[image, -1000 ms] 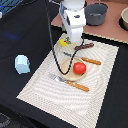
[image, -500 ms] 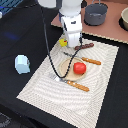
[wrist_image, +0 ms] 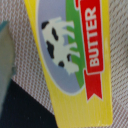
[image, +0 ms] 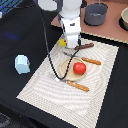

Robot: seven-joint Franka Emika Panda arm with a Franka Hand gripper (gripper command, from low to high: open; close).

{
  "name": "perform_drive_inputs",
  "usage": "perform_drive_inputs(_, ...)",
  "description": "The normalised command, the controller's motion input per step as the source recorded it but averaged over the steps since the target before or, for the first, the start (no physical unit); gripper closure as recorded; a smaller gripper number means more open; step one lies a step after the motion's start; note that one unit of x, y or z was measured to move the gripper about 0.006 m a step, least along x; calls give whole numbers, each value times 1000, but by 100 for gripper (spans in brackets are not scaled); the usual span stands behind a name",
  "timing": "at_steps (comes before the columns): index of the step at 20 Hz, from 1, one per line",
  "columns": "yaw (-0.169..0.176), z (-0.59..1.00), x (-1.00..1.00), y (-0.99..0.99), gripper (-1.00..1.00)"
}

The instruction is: Interact with the objects in diverse but meaningful ways.

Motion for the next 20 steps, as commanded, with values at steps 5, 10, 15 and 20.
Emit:
perform_drive_inputs(5,0,-196,-222,210,100)
perform_drive_inputs(10,0,11,-230,180,100)
perform_drive_inputs(15,-45,1000,-770,131,100)
perform_drive_inputs(20,-38,962,-458,-147,100)
